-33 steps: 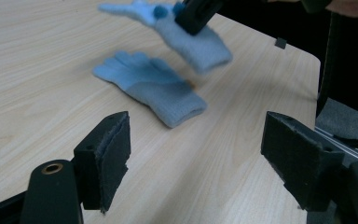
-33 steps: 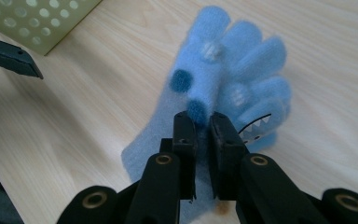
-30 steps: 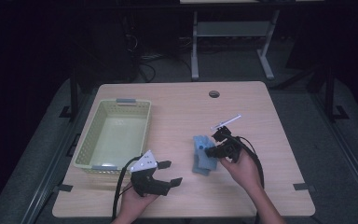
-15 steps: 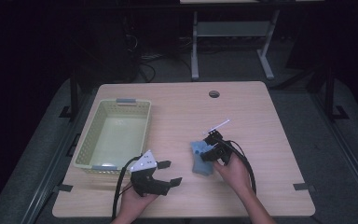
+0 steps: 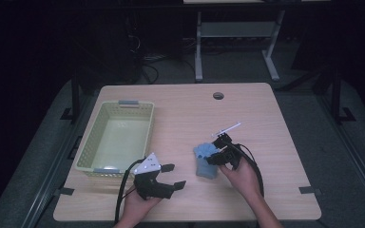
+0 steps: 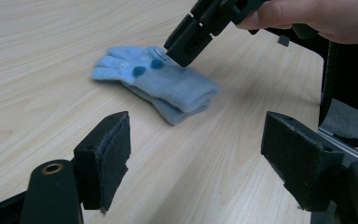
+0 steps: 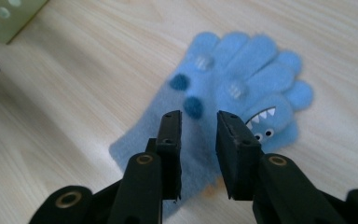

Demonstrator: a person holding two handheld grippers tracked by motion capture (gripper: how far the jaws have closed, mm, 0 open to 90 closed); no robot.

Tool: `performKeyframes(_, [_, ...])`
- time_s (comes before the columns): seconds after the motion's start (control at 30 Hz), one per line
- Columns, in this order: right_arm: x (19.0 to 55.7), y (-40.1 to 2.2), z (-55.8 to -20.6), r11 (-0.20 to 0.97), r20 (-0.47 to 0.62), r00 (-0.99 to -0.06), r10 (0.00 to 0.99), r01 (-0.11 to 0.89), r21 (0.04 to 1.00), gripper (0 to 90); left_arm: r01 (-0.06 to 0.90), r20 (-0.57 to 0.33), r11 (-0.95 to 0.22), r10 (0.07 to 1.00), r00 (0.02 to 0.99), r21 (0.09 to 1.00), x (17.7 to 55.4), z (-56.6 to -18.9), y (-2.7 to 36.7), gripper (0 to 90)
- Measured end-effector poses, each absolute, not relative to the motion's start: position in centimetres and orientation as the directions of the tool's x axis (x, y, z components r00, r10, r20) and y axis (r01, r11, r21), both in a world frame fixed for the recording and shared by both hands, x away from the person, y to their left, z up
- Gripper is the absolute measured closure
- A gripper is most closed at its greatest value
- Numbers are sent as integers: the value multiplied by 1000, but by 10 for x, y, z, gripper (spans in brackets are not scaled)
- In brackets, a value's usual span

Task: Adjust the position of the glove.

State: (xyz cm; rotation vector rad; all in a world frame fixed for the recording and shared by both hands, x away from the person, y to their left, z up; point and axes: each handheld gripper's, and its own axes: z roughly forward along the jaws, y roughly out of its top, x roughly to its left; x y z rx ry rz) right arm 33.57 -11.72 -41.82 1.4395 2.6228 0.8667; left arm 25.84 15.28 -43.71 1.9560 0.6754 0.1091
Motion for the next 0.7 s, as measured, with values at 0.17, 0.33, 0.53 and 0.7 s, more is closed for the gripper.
performKeyframes(0.17, [335,-118,-430,428,244,-567,787,786,447,727,418,-219,-320,507,833,850,260,-438,154,240])
performKeyframes(0.33, [335,-120,-435,414,261,-562,785,789,454,692,442,-246,-306,511,823,844,262,-439,153,240])
performKeyframes(0.53, [330,-133,-428,380,282,-553,784,787,485,612,480,-287,-292,514,808,827,269,-442,142,249])
performKeyframes(0.7, [329,-151,-427,321,336,-524,782,802,503,548,528,-329,-283,530,782,800,278,-444,129,265])
